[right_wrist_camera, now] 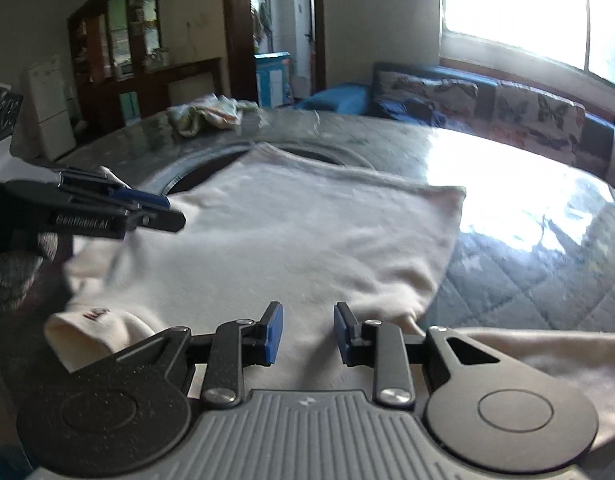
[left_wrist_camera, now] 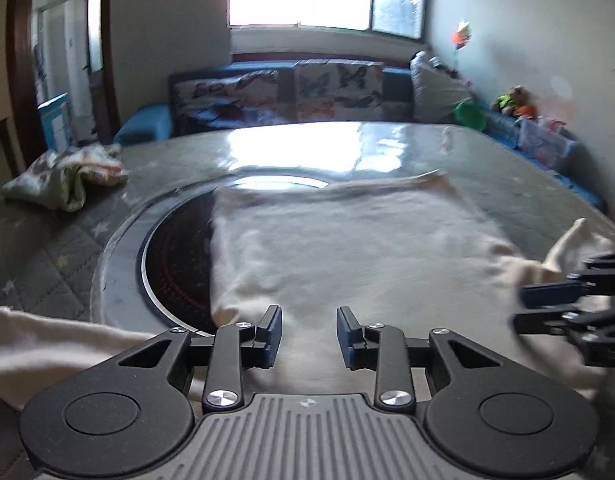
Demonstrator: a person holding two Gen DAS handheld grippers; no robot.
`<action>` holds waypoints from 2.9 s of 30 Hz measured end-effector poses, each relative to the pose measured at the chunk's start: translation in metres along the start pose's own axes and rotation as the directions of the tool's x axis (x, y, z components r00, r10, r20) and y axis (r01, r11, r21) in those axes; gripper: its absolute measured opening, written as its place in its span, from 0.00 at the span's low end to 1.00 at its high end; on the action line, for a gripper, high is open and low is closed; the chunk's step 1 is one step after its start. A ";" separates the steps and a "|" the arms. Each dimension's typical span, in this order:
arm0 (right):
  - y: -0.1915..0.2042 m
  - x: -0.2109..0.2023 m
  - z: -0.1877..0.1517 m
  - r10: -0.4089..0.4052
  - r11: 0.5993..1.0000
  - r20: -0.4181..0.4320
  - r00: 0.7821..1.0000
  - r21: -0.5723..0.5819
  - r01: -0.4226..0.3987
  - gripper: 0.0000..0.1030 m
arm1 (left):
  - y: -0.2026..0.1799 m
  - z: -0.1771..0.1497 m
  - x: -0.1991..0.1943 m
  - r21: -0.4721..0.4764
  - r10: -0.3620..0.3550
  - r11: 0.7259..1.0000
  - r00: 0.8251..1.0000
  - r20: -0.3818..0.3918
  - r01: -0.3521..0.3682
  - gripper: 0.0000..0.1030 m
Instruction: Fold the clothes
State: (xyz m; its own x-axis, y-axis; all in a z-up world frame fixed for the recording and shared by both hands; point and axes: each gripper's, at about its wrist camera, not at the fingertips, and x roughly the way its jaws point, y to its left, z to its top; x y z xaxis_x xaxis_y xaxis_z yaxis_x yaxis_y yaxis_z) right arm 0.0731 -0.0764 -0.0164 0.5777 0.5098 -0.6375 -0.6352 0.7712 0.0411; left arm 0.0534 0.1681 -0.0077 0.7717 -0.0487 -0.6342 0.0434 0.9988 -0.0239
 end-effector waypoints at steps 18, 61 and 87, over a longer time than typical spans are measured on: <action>-0.006 0.003 -0.007 0.007 1.000 0.001 1.000 0.016 -0.007 0.37 | 0.062 -0.018 -0.030 -0.174 0.212 0.964 0.976 0.055 -0.200 0.46; 0.165 0.056 0.064 0.398 0.848 -0.128 0.908 -0.326 -0.418 0.20 | 0.172 -0.040 -0.043 -0.278 0.539 0.799 0.840 -0.065 -0.534 0.12; 0.196 0.129 0.082 0.370 0.880 -0.169 0.914 -0.250 -0.403 0.09 | 0.184 -0.039 -0.053 -0.303 0.529 0.797 0.846 -0.067 -0.522 0.32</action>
State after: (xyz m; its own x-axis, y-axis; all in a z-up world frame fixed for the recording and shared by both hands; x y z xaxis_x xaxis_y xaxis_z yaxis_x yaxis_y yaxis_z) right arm 0.0647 0.1718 -0.0277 0.2060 0.6865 -0.6973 -0.9202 0.3782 0.1005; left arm -0.0041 0.3550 -0.0086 0.6333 0.4875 -0.6011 -0.5604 0.8245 0.0783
